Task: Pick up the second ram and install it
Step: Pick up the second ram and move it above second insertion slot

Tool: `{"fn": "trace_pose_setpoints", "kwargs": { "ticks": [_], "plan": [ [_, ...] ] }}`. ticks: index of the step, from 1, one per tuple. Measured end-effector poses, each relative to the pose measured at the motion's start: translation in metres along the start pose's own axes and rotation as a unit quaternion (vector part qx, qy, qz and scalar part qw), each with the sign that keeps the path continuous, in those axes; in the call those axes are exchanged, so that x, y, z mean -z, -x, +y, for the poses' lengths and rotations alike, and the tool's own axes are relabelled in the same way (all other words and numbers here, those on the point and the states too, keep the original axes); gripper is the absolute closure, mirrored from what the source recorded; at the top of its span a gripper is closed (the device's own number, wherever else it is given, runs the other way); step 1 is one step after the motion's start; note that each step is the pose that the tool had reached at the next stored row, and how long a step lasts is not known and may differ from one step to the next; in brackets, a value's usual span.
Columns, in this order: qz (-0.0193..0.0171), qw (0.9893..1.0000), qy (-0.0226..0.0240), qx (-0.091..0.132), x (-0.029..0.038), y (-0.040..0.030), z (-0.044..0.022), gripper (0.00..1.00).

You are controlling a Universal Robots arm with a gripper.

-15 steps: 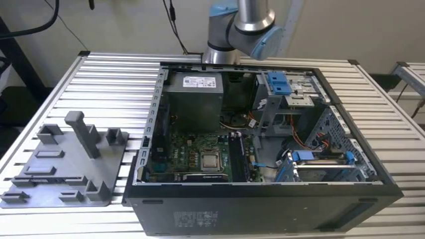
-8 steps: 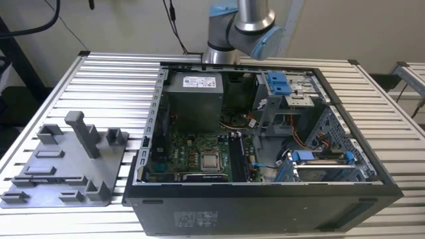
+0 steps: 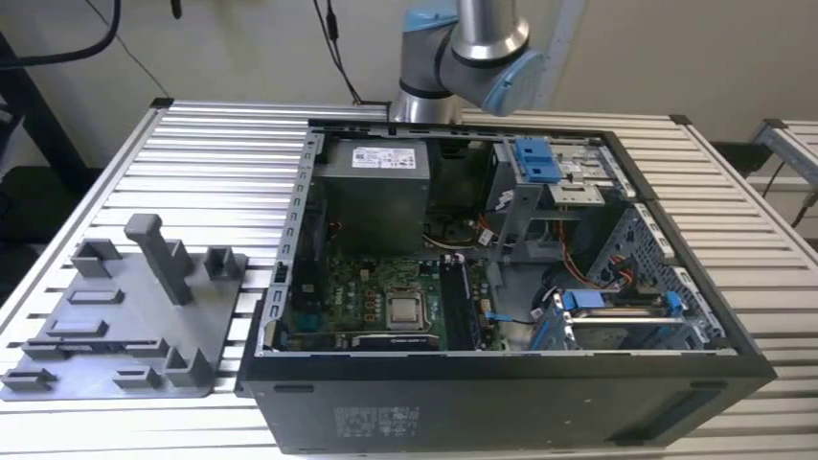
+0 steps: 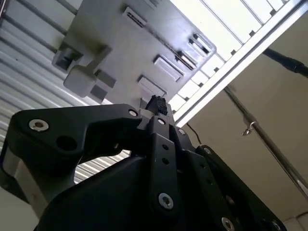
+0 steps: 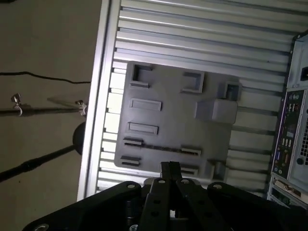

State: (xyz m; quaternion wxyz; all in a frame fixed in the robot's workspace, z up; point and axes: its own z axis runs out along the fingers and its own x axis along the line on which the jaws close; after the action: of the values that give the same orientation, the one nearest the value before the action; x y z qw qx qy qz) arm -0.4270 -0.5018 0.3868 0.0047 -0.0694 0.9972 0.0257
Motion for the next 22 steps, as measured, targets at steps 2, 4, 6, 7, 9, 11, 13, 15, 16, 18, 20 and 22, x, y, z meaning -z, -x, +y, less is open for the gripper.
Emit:
{"fn": "trace_pose_setpoints", "kwargs": {
  "ticks": [2,4,6,7,9,11,13,15,16,18,20,22],
  "plan": [
    [0.0006,0.9999,-0.0001,0.013,0.0000,0.0000,0.0000,0.89],
    [0.0013,0.9997,-0.0002,0.025,0.0000,0.0000,0.0001,0.89],
    [0.0020,0.9993,-0.0001,0.038,0.0000,0.0000,0.0001,0.89],
    [0.0023,0.9990,-0.0001,0.045,0.0000,0.0000,0.0001,0.89],
    [0.0031,0.9982,-0.0001,0.060,0.0000,0.0001,0.0002,0.89],
    [0.0039,0.9972,-0.0003,0.075,0.0000,0.0001,0.0002,0.89],
    [0.0047,0.9960,-0.0006,0.089,0.0000,0.0001,0.0005,0.89],
    [0.0054,0.9948,-0.0007,0.102,-0.0001,0.0001,0.0006,0.89],
    [0.0057,0.9941,-0.0007,0.108,-0.0001,0.0001,0.0006,0.89],
    [0.0064,0.9926,-0.0006,0.121,-0.0001,0.0001,0.0007,0.89],
    [0.0070,0.9911,-0.0005,0.133,-0.0001,0.0002,0.0008,0.89],
    [0.0075,0.9896,-0.0004,0.144,-0.0001,0.0001,0.0008,0.89]
  ]
}}
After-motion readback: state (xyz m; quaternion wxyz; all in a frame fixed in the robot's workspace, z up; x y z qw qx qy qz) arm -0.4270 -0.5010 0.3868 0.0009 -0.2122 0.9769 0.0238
